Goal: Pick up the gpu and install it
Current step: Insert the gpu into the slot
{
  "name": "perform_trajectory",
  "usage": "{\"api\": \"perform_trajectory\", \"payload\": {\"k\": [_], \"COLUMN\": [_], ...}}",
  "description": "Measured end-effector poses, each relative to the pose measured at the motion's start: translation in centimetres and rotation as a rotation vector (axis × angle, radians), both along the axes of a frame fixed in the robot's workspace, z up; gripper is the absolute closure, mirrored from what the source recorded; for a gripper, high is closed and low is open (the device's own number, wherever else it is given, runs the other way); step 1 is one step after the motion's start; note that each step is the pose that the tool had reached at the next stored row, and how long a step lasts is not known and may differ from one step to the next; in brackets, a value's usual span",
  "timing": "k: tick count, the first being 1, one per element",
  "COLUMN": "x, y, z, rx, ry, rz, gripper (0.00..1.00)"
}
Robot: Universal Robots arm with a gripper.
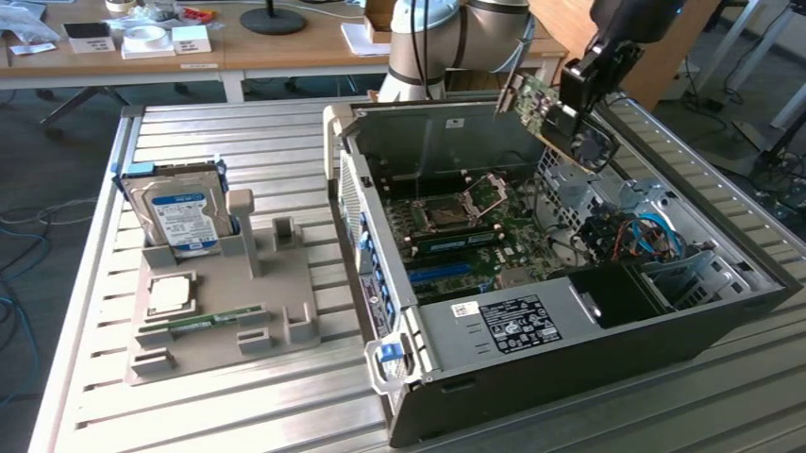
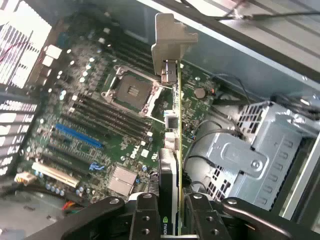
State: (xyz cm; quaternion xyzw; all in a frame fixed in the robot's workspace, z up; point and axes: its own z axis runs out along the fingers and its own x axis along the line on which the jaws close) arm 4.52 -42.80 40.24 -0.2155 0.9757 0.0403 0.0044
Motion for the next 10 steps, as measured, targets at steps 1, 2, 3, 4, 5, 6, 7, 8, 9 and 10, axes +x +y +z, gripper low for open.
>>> {"api": "perform_trajectory", "payload": {"k": [1,2,3,4,5,6,7,8,9,10], "x": [0.00,0.00,0.00,0.00,0.00,0.00,0.00,0.00,0.00,0.00], "y": [0.00,0.00,0.00,0.00,0.00,0.00,0.00,0.00,0.00,0.00], "z": [-0.01,-0.02,-0.03,-0.03,-0.04,-0.04,-0.05,-0.06,-0.07,-0.08], "rx": [0.0000,0.0001,0.0001,0.0000,0.0000,0.0000,0.0000,0.0000,0.0000,0.0000], "ry": [0.0000,0.0000,0.0000,0.0000,0.0000,0.0000,0.0000,0.0001,0.0000,0.0000], "rz": [0.018,0.037,0.055,0.073,0.091,0.109,0.127,0.147,0.165,0.182], "gripper": [0.73,0.73,0.73,0.73,0.73,0.73,0.73,0.73,0.73,0.73]}}
